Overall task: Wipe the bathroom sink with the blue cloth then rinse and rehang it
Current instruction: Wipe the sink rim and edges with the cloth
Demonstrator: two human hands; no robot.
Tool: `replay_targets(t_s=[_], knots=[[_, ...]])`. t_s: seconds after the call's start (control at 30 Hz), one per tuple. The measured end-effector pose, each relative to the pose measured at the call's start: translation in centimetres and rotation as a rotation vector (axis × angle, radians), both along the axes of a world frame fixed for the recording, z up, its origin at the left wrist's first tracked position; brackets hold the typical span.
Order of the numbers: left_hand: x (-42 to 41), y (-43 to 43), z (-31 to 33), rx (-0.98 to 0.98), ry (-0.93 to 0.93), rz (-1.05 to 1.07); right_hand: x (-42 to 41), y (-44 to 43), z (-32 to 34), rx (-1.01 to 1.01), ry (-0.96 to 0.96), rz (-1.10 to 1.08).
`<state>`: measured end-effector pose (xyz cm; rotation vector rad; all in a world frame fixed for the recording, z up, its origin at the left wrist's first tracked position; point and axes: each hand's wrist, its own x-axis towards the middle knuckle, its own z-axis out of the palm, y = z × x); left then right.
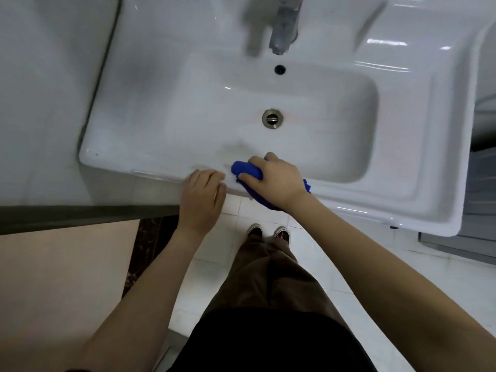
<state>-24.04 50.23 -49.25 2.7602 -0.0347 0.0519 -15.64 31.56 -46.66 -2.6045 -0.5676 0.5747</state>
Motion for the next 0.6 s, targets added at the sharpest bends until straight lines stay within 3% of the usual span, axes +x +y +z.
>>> replay_targets(t_s=[0.23,0.3,0.4,0.5,0.6], knots=[[0.3,0.5,-0.8,-0.075,-0.027,0.047,-1.7,-16.8,1.7,-0.202,-0.012,-0.264],[0.4,0.7,-0.8,-0.124,-0.040,0.055,-1.5,-14.4,1.0,-0.194,-0.053,-0.247],[0.4,0.8,-0.9,-0.147,-0.038,0.057,-0.4,-4.1,-0.7,-0.099,-0.101,-0.078],[0.4,0.8,-0.6,-0.157,-0.013,0.051,0.6,4.3,-1.1,-0.018,-0.037,-0.018],[0.4,0.9,-0.4,-0.163,-0.018,0.024,0.2,1.6,-0.5,0.030,-0.007,-0.035]])
